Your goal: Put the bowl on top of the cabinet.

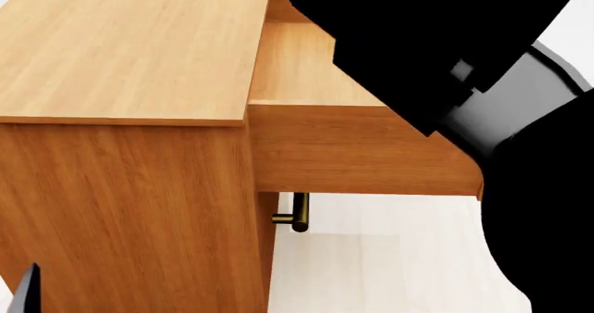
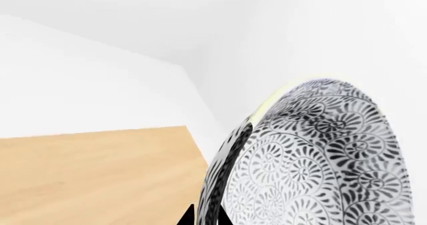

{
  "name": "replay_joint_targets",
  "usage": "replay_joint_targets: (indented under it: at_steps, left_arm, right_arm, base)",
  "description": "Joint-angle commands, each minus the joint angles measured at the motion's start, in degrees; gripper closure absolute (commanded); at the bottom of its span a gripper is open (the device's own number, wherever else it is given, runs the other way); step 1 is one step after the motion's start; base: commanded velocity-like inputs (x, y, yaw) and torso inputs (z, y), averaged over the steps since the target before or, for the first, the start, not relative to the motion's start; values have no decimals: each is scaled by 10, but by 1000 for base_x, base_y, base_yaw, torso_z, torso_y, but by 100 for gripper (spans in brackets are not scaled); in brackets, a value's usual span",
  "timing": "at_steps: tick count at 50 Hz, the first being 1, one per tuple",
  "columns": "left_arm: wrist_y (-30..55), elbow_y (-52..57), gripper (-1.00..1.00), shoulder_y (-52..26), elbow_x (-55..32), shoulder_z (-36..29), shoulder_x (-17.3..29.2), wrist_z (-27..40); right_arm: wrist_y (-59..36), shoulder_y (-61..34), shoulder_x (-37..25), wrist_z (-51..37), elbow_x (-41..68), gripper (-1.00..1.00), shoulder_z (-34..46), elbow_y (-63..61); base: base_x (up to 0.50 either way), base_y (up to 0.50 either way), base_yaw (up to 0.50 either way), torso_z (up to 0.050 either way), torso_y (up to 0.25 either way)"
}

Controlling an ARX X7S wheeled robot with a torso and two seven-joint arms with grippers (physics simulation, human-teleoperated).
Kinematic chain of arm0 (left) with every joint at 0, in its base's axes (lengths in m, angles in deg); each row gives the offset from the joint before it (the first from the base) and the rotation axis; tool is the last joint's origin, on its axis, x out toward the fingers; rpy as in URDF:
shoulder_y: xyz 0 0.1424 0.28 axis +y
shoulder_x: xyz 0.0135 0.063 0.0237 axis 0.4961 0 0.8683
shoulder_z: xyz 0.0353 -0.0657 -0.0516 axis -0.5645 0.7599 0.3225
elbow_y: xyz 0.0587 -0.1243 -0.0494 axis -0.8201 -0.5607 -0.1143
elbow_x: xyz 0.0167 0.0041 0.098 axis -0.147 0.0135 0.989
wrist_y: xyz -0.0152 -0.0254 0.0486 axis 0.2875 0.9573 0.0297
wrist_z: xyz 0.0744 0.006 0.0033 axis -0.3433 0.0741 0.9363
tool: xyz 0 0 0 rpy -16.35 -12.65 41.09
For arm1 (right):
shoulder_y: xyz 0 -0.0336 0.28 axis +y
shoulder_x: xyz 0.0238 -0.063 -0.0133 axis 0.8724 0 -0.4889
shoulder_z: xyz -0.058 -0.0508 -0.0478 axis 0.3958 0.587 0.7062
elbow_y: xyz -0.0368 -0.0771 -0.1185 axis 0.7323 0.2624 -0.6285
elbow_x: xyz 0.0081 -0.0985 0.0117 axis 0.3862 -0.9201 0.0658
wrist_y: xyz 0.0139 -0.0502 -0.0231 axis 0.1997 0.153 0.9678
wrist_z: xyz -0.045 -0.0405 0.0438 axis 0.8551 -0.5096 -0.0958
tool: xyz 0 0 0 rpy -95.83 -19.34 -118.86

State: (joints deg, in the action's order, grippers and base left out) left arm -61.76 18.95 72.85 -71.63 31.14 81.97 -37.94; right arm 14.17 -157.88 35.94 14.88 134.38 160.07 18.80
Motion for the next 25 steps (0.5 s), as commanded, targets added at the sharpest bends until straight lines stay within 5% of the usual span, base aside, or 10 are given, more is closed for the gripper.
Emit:
replay_joint_targets:
  at_steps: [1, 25]
  left_arm:
    - [-11, 13, -100, 15, -5, 10, 5, -3]
    - [-3, 6, -100, 7, 1, 3, 6, 6]
  right_arm:
    - [-10, 13, 0, 36, -64, 100, -2, -50]
    - [-41, 44, 0, 85, -140, 100, -4, -80]
  base:
    - [0, 0, 0, 0, 0]
    - [0, 0, 0, 0, 0]
